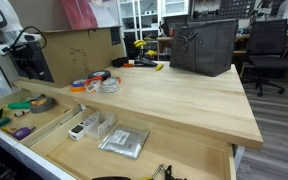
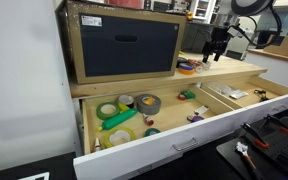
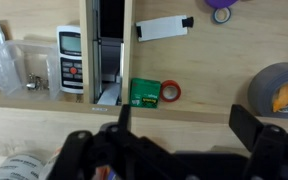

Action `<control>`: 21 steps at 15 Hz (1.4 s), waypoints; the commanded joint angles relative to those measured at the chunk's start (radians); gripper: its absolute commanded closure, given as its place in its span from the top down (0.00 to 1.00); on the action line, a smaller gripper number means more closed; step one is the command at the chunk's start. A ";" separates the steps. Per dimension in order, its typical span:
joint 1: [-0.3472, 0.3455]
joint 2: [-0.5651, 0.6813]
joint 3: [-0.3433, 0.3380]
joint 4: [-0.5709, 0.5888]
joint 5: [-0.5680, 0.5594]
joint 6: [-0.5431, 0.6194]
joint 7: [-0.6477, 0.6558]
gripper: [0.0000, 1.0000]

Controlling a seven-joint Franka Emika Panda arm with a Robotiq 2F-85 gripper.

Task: Remove the clear masking tape from the drawer on the left and put it on the table

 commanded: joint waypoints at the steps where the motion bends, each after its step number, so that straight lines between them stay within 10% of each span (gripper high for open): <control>1: 0.003 -0.115 -0.006 -0.021 0.074 -0.057 -0.032 1.00; 21: 0.000 -0.293 0.009 0.240 0.118 -0.575 0.016 1.00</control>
